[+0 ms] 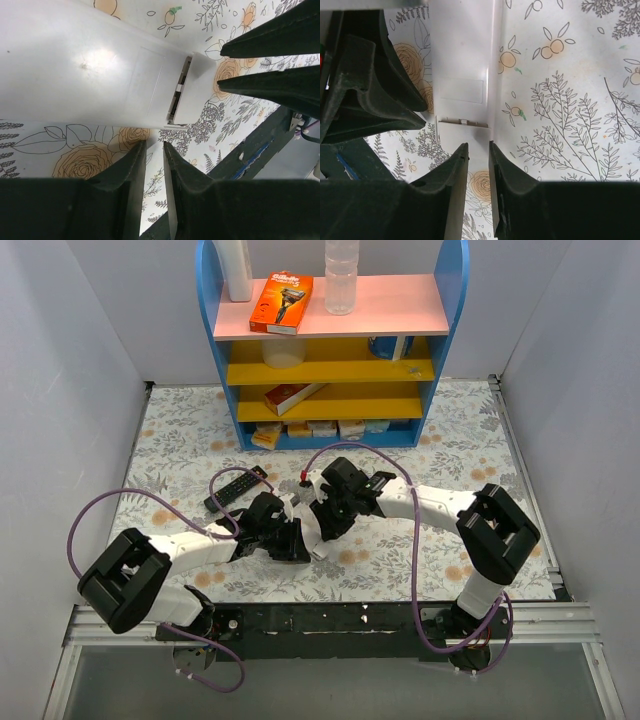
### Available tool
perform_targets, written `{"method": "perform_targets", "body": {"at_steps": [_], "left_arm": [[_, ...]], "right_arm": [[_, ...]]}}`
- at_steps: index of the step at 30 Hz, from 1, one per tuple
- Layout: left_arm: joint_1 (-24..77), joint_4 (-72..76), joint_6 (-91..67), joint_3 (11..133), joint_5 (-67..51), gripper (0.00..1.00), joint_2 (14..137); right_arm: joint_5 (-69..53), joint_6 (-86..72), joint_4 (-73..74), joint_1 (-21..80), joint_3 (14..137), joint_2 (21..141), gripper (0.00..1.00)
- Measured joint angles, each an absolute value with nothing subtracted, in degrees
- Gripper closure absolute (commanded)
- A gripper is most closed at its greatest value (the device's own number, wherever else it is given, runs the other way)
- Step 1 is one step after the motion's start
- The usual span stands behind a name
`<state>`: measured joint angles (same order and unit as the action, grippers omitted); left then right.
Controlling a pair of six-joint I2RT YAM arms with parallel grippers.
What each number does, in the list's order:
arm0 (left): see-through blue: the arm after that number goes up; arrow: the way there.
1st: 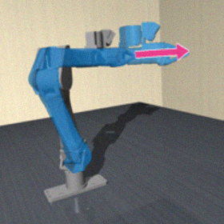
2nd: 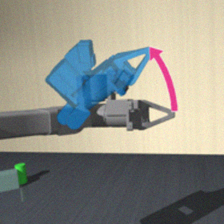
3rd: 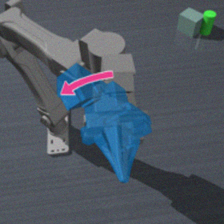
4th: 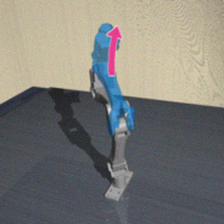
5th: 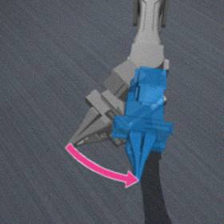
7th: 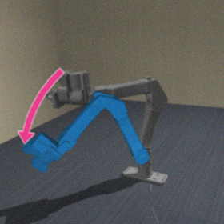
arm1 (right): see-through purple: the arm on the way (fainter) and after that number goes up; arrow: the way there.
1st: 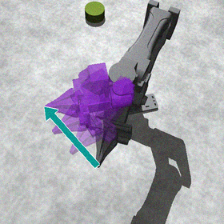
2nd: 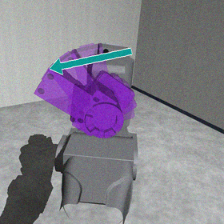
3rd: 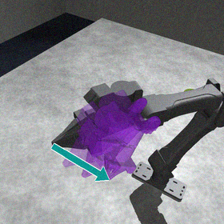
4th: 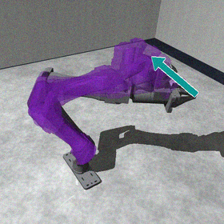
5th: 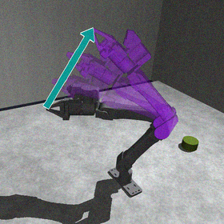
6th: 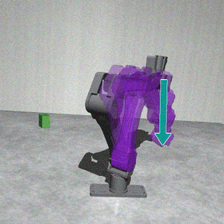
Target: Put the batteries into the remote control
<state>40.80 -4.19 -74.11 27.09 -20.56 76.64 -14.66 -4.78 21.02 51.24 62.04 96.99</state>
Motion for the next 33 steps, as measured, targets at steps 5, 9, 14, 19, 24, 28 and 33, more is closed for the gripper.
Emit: {"method": "perform_targets", "body": {"at_steps": [5,9,14,19,24,28,33], "left_arm": [[40.8,-3.8,-74.6,27.1,-20.5,0.86,77.2],[40.8,-3.5,-74.9,27.2,-20.4,0.9,77.6],[40.8,-3.4,-74.9,27.2,-20.4,0.91,77.7],[40.8,-2.9,-74.9,27.2,-20.4,0.92,78.0],[40.8,-2.5,-74.9,27.2,-20.5,0.93,78.2],[40.8,-2.4,-74.9,27.2,-20.5,0.93,78.3],[40.8,-2.4,-74.8,27.2,-20.5,0.94,78.3]], "right_arm": [[-14.7,-5.8,20.6,50.2,61.4,97.0,0.7],[-15.9,-6.3,19.9,48.8,59.7,97.0,0.69],[-18.5,-7.4,18.3,47.4,58.2,97.0,0.66],[-21.8,-8.7,15.0,45.8,56.5,97.0,0.62],[-24.4,-9.4,13.6,44.4,55.5,97.1,0.6],[-26.0,-10.2,12.2,43.8,55.4,97.1,0.61],[-28.1,-10.6,11.1,43.5,55.4,98.1,0.6]]}}
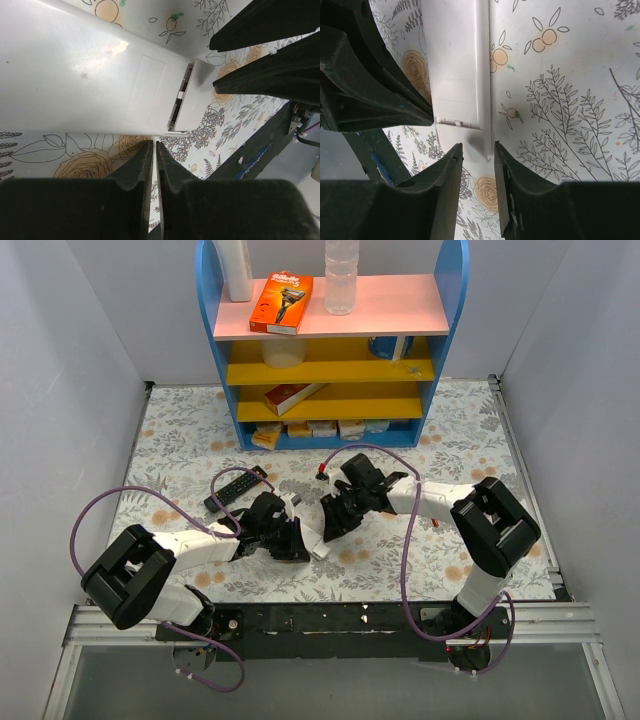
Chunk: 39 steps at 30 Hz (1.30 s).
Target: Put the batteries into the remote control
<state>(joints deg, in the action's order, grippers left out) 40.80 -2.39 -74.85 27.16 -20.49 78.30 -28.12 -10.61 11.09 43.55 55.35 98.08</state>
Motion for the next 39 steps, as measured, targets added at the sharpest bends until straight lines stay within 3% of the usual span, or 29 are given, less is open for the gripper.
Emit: {"method": "perform_targets", "body": {"at_steps": [14,39], "left_arm": [[40.8,-2.3,-74.9,27.2,-20.5,0.94,78.3],[40.8,-1.9,-74.9,27.9,-20.6,0.97,79.5]], "right_arm": [[-30.6,-10.8,10.6,43.5,55.4,100.6,0.73],[-30.7,-10.7,12.3,43.5,55.4,98.3,0.75]]}}
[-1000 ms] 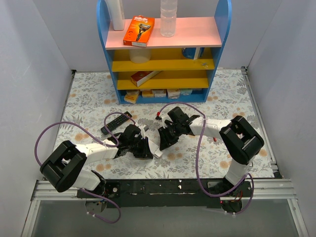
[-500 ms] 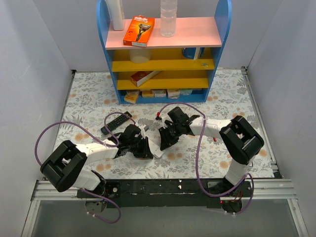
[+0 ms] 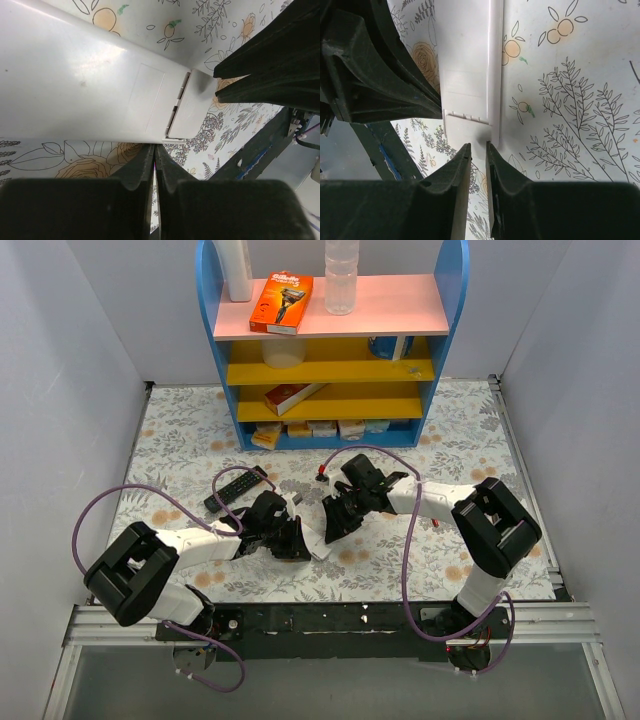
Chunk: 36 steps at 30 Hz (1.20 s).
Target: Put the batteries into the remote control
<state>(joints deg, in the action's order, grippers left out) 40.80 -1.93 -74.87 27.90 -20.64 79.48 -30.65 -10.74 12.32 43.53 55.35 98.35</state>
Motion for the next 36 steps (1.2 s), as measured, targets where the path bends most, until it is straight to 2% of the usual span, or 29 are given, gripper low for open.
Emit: {"method": "perform_targets", "body": {"at_steps": [7,16,20,36], "left_arm": [[40.8,-1.7,-75.0,28.0,-21.0,0.97,79.8],[40.8,-1.7,-75.0,28.0,-21.0,0.97,79.8],[40.8,-1.7,-75.0,28.0,-21.0,0.97,79.8],[40.8,-1.7,-75.0,28.0,-21.0,0.97,79.8]], "right_arm": [[-30.5,-10.8,12.5,43.8,55.4,98.2,0.74],[-26.9,-11.4,12.6,43.9,55.4,98.2,0.63],[-25.8,-11.8,12.6,43.9,55.4,98.2,0.61],[-29.2,-12.1,11.8,43.9,55.4,99.1,0.68]]}}
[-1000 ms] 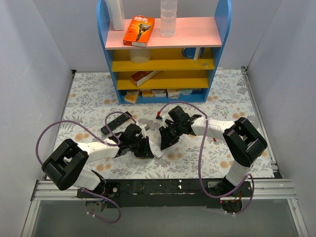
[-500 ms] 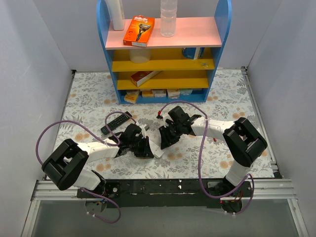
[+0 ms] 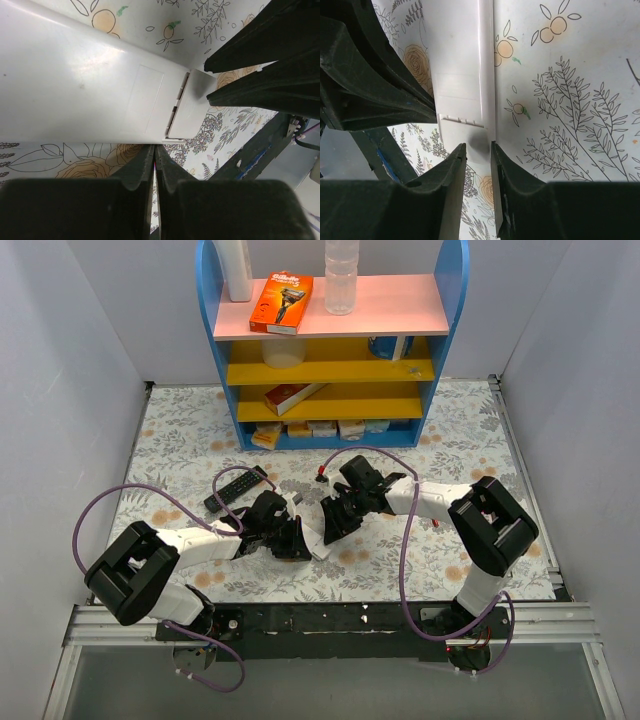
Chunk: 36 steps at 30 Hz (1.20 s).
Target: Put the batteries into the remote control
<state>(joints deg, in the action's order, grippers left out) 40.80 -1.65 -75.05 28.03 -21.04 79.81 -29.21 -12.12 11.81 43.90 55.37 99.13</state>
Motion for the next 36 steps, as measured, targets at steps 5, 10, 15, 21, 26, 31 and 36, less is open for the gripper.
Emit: {"method": "perform_targets", "body": {"at_steps": [5,10,15,21,26,31,36], "left_arm": [[40.8,-1.7,-75.0,28.0,-21.0,0.97,79.8],[40.8,-1.7,-75.0,28.0,-21.0,0.97,79.8],[40.8,-1.7,-75.0,28.0,-21.0,0.97,79.8],[40.8,-1.7,-75.0,28.1,-21.1,0.98,79.8],[40.8,-1.7,-75.0,28.1,-21.1,0.97,79.8],[40.8,-1.7,-75.0,28.1,-21.1,0.97,79.8],[40.8,-1.7,-75.0,28.1,-21.1,0.97,79.8]], "right_arm": [[-29.9,-12.1,11.8,43.9,55.4,99.4,0.73],[-30.5,-12.1,11.8,43.9,55.4,99.4,0.74],[-30.9,-12.0,11.8,43.9,55.6,99.4,0.74],[-31.1,-11.8,11.8,44.0,55.7,99.4,0.74],[-30.7,-11.6,11.9,44.3,55.7,99.5,0.73],[-29.4,-10.9,12.2,44.9,56.1,99.7,0.71],[-27.5,-10.0,13.5,45.6,56.8,99.7,0.71]]}}
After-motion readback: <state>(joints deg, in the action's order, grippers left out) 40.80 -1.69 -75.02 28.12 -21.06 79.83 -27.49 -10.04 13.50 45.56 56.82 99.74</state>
